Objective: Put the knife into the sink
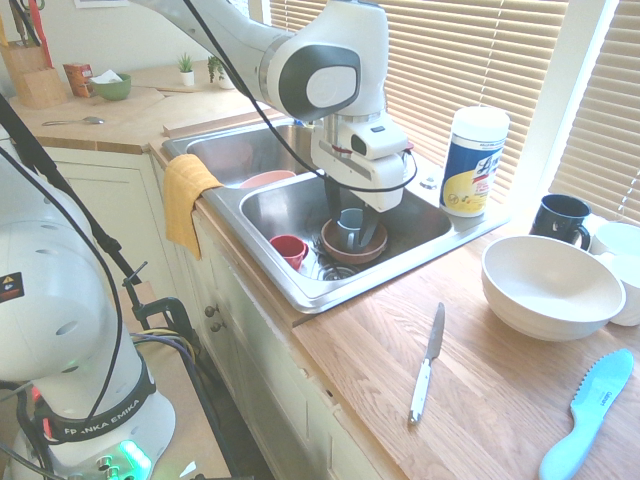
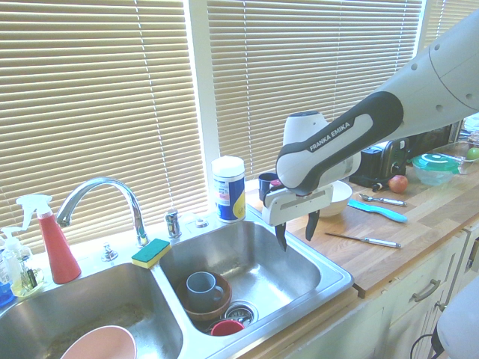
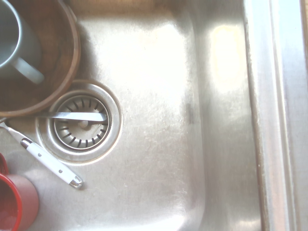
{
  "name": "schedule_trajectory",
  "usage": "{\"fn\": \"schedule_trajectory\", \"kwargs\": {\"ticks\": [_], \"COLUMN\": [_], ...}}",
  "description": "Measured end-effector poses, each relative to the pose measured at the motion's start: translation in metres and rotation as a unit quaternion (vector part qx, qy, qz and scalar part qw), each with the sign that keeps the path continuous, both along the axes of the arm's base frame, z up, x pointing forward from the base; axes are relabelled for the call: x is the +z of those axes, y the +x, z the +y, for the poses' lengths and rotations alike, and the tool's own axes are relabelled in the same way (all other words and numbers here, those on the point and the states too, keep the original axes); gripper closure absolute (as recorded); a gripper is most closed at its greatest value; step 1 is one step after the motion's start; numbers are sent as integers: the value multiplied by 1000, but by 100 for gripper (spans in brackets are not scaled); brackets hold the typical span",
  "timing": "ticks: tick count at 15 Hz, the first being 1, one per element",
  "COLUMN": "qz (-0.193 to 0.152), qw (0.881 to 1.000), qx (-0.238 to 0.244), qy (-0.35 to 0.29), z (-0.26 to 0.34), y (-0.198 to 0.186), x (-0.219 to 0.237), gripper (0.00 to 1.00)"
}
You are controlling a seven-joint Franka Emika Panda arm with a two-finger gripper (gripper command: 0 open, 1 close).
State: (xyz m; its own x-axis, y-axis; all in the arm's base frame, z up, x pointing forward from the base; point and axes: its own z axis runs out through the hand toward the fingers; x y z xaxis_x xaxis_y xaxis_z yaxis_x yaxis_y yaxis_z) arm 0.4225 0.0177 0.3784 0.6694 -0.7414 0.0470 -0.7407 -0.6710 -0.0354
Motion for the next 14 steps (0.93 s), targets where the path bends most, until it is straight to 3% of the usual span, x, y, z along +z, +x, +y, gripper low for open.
{"fn": "schedule_trajectory", "kwargs": {"ticks": [2, 8, 14], "qz": [1, 15, 56], "qw": [1000, 996, 971], "qx": [2, 83, 230], "qy": [-1, -1, -28], "z": [0, -54, -156], "y": [0, 11, -12], "x": [-1, 28, 29], "gripper": [0, 0, 0]}}
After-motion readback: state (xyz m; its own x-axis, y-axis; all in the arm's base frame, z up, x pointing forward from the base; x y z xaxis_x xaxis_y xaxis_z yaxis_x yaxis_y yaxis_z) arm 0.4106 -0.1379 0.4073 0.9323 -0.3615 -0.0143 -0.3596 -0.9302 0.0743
